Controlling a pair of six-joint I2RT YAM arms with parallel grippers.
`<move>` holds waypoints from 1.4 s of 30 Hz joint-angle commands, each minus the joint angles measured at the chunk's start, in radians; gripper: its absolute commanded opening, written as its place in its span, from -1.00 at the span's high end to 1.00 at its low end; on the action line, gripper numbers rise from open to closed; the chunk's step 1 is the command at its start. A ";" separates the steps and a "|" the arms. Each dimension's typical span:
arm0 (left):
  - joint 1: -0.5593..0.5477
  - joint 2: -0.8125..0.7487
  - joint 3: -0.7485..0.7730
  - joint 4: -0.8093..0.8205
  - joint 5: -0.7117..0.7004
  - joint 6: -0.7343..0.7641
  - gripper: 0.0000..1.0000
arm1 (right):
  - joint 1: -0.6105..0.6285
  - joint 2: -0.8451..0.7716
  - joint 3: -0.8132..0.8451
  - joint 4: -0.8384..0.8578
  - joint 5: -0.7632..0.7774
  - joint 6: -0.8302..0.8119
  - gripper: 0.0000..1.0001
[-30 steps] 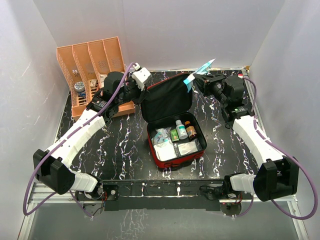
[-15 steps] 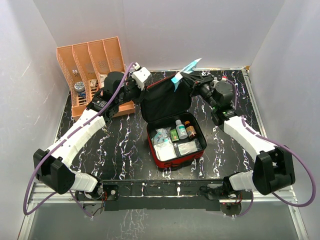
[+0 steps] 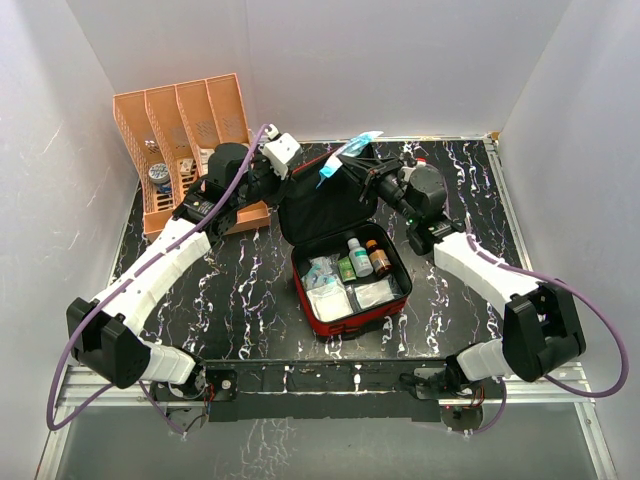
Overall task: Organize the medicine kit
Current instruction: Place the medical item at the medicine box.
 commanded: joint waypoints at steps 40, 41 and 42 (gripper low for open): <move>0.002 -0.226 -0.172 0.000 0.287 0.396 1.00 | 0.162 0.074 0.005 0.167 0.149 0.159 1.00; 0.003 -0.224 -0.171 -0.001 0.286 0.398 1.00 | 0.163 0.070 0.005 0.167 0.150 0.160 1.00; 0.003 -0.222 -0.171 0.000 0.283 0.399 1.00 | 0.163 0.066 0.006 0.164 0.151 0.160 1.00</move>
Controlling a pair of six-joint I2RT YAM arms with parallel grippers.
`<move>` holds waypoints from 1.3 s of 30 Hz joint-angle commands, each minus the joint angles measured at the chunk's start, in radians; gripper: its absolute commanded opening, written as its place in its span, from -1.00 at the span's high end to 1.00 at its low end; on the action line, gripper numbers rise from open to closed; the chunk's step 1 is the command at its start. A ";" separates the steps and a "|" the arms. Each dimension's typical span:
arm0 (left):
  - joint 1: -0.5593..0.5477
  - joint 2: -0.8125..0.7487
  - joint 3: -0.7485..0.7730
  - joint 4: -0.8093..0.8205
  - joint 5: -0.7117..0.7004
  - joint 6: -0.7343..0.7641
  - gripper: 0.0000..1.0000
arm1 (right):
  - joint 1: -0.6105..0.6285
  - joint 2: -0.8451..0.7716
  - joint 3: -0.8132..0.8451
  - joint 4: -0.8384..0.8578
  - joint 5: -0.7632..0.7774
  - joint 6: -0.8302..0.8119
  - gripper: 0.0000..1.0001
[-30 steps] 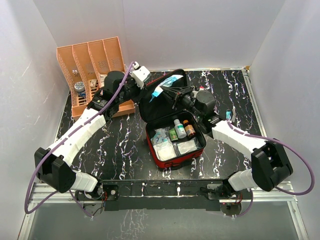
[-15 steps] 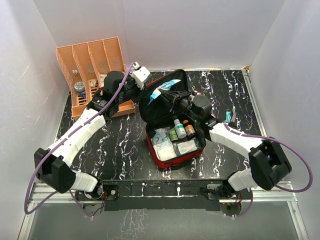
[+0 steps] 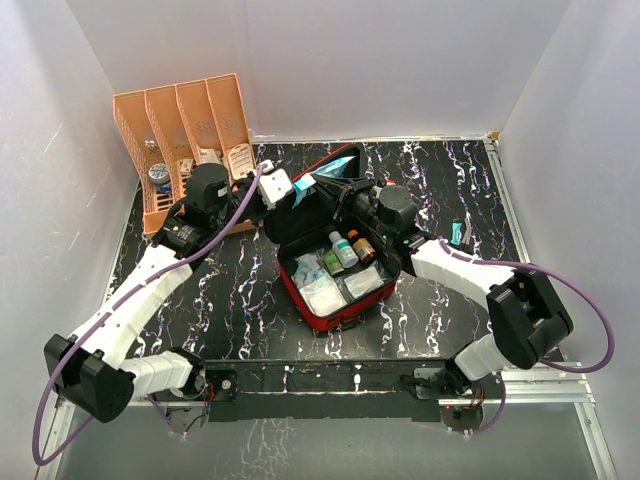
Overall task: Organize the medicine kit
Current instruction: Place the medical item at the medicine box.
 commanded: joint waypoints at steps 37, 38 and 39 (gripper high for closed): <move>-0.015 0.014 0.069 -0.021 0.129 0.069 1.00 | 0.012 0.002 -0.006 0.021 0.127 0.015 1.00; -0.015 0.012 0.070 -0.021 0.130 0.069 1.00 | 0.012 0.001 -0.005 0.012 0.132 0.015 1.00; -0.015 0.011 0.070 -0.022 0.131 0.072 1.00 | 0.011 0.000 -0.005 0.005 0.135 0.015 1.00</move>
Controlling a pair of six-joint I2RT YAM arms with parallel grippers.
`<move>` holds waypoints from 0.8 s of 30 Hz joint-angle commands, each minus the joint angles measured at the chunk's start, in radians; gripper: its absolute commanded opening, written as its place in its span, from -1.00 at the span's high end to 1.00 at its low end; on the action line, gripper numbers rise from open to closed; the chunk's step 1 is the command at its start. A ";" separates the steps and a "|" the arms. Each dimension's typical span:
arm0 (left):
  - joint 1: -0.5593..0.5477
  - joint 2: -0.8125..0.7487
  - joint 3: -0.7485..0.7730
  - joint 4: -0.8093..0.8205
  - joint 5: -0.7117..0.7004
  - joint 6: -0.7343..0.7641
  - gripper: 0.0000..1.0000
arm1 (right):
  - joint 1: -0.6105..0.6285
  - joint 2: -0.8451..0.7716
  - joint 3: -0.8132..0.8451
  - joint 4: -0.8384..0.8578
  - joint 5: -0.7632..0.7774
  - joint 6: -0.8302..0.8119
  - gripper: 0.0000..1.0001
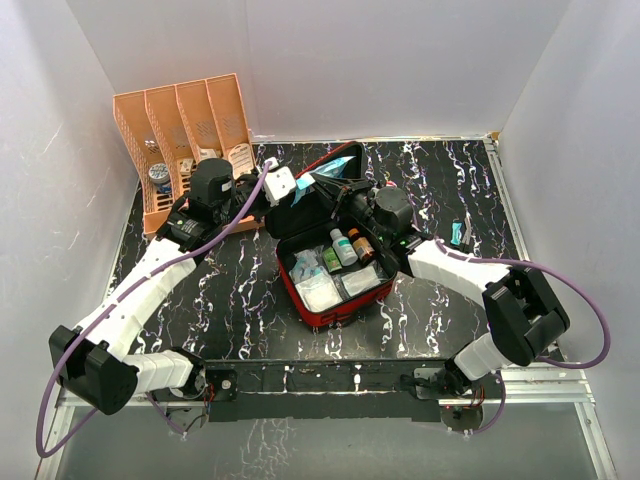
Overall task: Organize the medicine kit
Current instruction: Place the medical item at the medicine box.
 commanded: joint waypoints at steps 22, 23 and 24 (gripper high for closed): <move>-0.016 -0.058 0.051 -0.095 0.255 0.009 1.00 | -0.001 0.099 0.101 0.107 0.182 0.018 1.00; -0.016 -0.058 0.052 -0.096 0.265 0.006 1.00 | -0.003 0.112 0.113 0.121 0.188 0.021 1.00; -0.017 -0.056 0.051 -0.094 0.274 0.003 1.00 | -0.002 0.123 0.125 0.138 0.193 0.023 1.00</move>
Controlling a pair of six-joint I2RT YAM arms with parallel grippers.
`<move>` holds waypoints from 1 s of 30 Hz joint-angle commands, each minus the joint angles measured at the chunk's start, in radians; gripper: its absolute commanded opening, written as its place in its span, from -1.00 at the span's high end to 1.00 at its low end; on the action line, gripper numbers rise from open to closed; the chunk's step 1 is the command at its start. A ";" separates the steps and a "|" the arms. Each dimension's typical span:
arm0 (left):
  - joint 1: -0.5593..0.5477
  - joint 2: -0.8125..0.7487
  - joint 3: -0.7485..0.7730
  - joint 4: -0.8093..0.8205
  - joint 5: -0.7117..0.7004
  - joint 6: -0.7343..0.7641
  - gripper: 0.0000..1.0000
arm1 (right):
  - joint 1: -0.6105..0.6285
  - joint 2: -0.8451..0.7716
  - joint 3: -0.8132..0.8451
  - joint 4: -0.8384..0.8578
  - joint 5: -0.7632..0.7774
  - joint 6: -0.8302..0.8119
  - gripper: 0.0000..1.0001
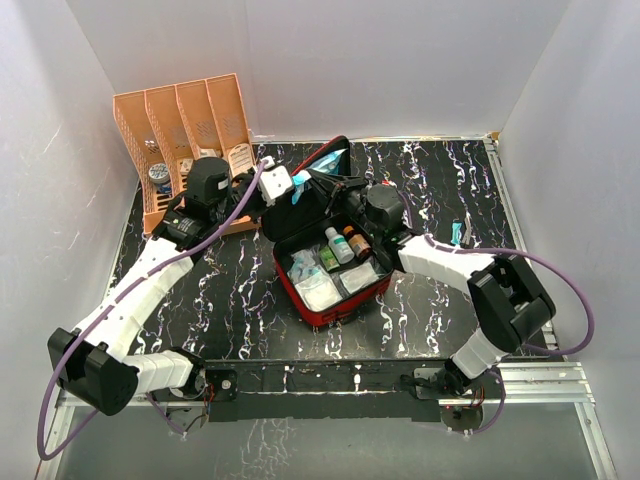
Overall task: Organize the medicine kit
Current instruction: Place the medical item at the medicine box.
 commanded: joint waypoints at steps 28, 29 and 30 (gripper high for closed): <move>-0.039 -0.017 0.067 -0.031 0.269 0.004 1.00 | -0.012 0.000 0.090 -0.216 0.089 0.010 1.00; -0.038 -0.018 0.067 -0.033 0.272 0.005 1.00 | -0.012 -0.001 0.094 -0.234 0.090 0.010 1.00; -0.039 -0.019 0.068 -0.033 0.272 0.006 1.00 | -0.012 -0.002 0.097 -0.248 0.090 0.010 1.00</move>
